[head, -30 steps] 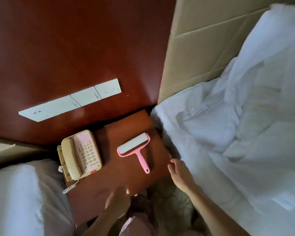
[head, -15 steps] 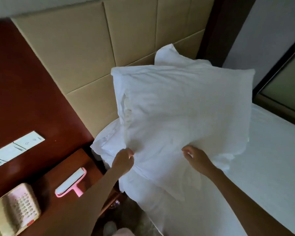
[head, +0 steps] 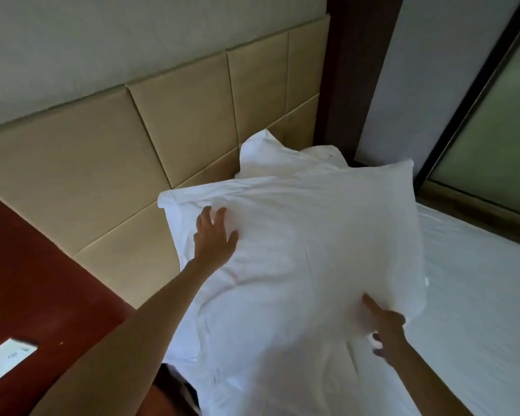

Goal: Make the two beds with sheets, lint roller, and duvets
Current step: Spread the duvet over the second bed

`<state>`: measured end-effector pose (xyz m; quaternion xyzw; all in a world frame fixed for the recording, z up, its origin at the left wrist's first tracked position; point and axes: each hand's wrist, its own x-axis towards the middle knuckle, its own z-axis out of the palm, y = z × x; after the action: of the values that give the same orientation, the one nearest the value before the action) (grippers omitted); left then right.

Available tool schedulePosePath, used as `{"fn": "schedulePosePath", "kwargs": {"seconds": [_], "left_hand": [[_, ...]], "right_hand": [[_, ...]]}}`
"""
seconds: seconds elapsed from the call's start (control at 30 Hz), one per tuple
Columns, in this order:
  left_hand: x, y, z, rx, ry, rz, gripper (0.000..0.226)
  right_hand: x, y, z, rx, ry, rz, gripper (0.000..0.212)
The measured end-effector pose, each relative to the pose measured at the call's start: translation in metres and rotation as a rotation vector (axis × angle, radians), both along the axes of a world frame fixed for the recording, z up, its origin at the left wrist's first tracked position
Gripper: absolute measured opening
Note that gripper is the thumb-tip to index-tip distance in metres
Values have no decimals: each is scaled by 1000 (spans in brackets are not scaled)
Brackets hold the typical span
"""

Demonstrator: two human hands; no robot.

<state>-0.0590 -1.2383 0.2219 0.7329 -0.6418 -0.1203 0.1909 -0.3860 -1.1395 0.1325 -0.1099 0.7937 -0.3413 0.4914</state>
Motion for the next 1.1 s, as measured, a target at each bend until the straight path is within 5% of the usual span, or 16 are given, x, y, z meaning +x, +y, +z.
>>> {"fn": "schedulePosePath", "kwargs": {"seconds": [0.1,0.2,0.3,0.4,0.57,0.7,0.87,1.1], "left_hand": [[2,-56,16,111,-104,-115,71],[3,-96,22,265,-206,-212,88],[9,-119,20,368,-204,-224,105],[17,-127,17,412,-75,-238,84],[17,-85,18,109,151,-126,39],[25,-34,16,-1,370,-71,47],[24,24,14,-175,624,71,39],[34,38,38,-524,476,110,42]], "right_hand": [[8,-8,-11,-50,-350,-176,101],[12,-26,-18,-172,-348,-306,110],[14,-39,-10,-276,-186,-325,70],[17,-52,8,-365,-1,-256,40],[22,-77,47,-529,91,-200,34],[16,-81,86,-650,87,-118,48],[14,-100,155,-831,51,-15,40],[27,-151,181,-941,48,102,38]]}}
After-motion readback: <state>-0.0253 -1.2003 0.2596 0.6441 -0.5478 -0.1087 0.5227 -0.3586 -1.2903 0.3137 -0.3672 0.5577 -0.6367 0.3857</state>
